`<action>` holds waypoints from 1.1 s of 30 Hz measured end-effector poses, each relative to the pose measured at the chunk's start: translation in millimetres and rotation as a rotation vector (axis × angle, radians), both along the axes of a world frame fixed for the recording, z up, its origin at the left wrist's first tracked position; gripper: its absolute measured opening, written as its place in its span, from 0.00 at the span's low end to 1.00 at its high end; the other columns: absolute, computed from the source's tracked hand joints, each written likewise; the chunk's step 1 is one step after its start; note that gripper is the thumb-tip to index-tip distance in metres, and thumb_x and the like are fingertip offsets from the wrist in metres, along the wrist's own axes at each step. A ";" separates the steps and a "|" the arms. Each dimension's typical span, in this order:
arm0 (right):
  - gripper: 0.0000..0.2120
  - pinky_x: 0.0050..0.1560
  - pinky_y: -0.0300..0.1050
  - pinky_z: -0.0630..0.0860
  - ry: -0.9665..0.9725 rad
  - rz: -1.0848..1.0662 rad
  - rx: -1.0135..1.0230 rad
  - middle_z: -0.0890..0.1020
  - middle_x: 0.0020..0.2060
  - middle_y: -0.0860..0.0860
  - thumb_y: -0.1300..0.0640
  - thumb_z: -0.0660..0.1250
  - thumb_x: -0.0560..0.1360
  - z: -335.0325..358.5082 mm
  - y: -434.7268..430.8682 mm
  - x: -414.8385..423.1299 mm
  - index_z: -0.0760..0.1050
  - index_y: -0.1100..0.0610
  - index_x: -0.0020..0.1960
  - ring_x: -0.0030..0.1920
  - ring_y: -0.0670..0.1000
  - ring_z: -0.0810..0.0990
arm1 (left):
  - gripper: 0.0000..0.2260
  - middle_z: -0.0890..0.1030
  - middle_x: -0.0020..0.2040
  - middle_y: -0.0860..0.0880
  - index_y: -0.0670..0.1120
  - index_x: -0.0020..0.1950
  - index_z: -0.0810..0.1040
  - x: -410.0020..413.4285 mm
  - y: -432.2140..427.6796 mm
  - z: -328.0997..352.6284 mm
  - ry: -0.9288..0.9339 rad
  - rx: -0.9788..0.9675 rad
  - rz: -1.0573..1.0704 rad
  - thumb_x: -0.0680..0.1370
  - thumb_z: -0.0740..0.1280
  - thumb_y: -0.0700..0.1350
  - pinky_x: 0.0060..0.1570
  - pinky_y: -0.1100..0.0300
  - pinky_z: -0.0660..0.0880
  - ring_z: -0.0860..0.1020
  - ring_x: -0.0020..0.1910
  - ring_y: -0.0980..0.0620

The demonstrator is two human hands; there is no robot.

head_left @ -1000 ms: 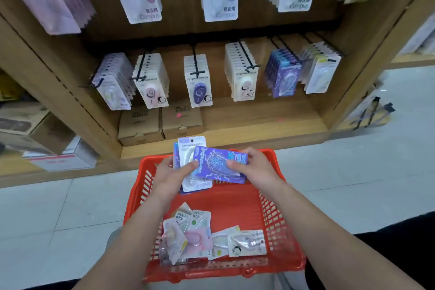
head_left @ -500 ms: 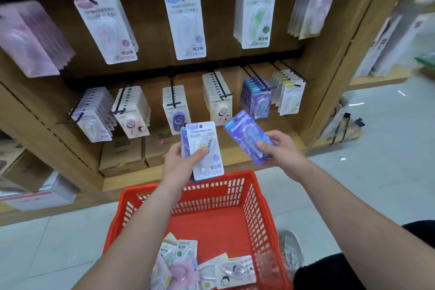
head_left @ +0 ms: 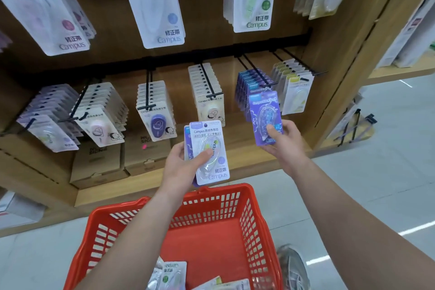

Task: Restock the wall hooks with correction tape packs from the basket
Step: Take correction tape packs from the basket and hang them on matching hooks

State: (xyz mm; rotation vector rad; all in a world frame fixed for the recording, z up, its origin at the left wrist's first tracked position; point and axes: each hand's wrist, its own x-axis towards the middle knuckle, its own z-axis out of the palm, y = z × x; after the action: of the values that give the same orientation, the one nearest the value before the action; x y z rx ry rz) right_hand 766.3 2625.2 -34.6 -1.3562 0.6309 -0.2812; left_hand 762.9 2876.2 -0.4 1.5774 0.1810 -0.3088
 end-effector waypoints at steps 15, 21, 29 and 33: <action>0.17 0.46 0.50 0.85 -0.001 -0.078 -0.023 0.82 0.57 0.53 0.49 0.73 0.79 8.0 -2.3 38.7 0.72 0.55 0.62 0.49 0.51 0.88 | 0.23 0.86 0.54 0.55 0.51 0.65 0.76 12.5 -7.7 -1.6 0.009 -0.023 0.015 0.73 0.79 0.46 0.32 0.62 0.80 0.87 0.44 0.57; 0.31 0.51 0.61 0.84 0.279 -0.145 -0.152 0.76 0.62 0.55 0.42 0.73 0.77 7.2 5.3 49.0 0.67 0.55 0.72 0.58 0.60 0.82 | 0.22 0.86 0.55 0.53 0.50 0.65 0.76 12.3 -4.7 1.0 0.010 -0.015 0.021 0.73 0.79 0.47 0.32 0.62 0.80 0.87 0.45 0.56; 0.07 0.49 0.52 0.81 0.015 0.394 -0.110 0.87 0.47 0.52 0.50 0.69 0.81 5.3 88.9 -27.2 0.82 0.52 0.54 0.47 0.54 0.86 | 0.23 0.86 0.54 0.53 0.48 0.65 0.76 6.3 3.4 -2.6 0.005 -0.022 0.045 0.73 0.79 0.46 0.36 0.58 0.83 0.87 0.47 0.53; 0.08 0.43 0.49 0.83 -0.025 0.407 -0.129 0.85 0.48 0.56 0.52 0.75 0.77 9.9 117.4 -34.8 0.82 0.51 0.54 0.46 0.53 0.87 | 0.23 0.86 0.56 0.50 0.46 0.65 0.75 -1.3 16.6 -3.1 -0.011 -0.060 0.064 0.73 0.79 0.46 0.37 0.58 0.82 0.87 0.49 0.50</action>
State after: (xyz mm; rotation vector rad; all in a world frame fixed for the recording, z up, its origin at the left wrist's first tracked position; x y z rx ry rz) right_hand 731.5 2742.6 -24.8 -1.5675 0.3076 -0.0093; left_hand 761.7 2892.8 -3.6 1.5102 0.2119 -0.2536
